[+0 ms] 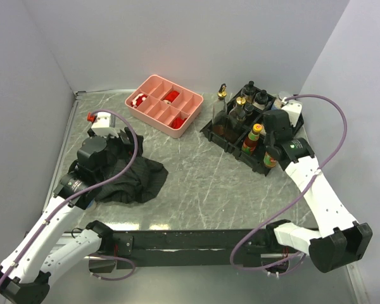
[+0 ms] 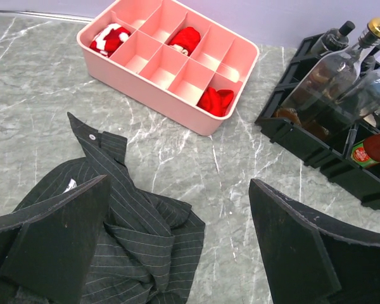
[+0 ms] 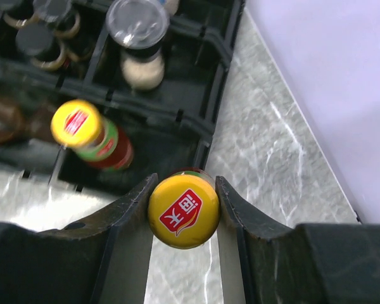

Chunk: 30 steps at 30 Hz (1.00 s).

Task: Organize the condiment bottles
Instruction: Place the bottle in the storage box.

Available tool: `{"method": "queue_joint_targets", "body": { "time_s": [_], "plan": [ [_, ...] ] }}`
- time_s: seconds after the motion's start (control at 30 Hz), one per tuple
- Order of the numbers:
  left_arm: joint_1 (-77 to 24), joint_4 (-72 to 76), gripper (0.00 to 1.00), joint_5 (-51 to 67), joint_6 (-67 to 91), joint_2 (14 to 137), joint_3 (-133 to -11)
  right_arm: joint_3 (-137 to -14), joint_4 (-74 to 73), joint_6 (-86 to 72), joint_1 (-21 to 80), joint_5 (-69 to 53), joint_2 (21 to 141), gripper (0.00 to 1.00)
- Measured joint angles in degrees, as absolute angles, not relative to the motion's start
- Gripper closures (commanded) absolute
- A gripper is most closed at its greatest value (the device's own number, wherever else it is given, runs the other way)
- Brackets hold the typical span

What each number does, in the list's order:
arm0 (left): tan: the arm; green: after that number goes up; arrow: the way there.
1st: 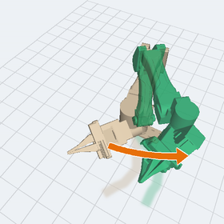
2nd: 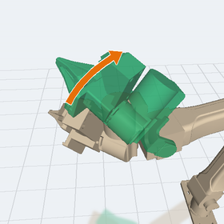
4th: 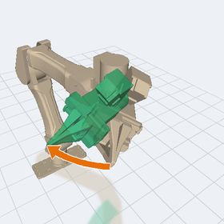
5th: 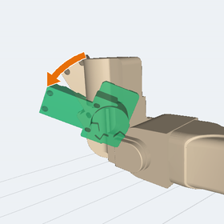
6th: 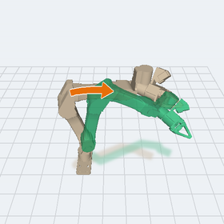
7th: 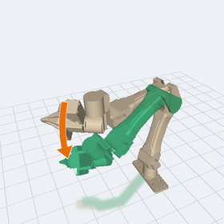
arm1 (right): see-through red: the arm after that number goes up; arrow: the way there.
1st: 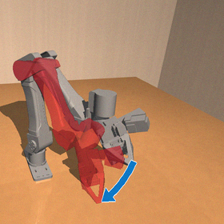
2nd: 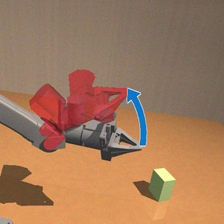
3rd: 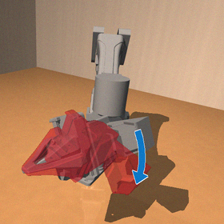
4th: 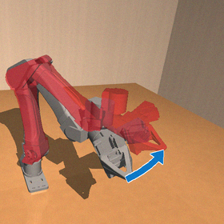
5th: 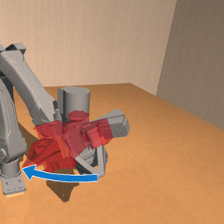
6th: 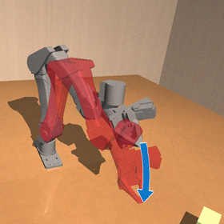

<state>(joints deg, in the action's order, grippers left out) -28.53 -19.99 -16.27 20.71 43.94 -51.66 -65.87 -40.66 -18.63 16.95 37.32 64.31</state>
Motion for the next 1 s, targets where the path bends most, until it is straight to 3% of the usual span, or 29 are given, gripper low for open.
{"method": "queue_joint_targets", "body": {
  "time_s": [0.8,0.93,1.0],
  "plan": [
    [-28.5,-20.0,0.04,-17.9,20.7,43.3,-51.3,-53.1,-14.3,-15.4,9.1,28.0,68.8,0.97],
    [-28.5,-20.0,0.04,-18.2,20.7,43.3,-51.3,-51.9,-13.2,-16.1,9.0,27.2,71.0,0.87],
    [-28.5,-20.0,0.04,-18.5,20.7,43.3,-51.3,-51.1,-12.5,-16.6,8.9,27.0,71.4,0.74]
  ]
}}
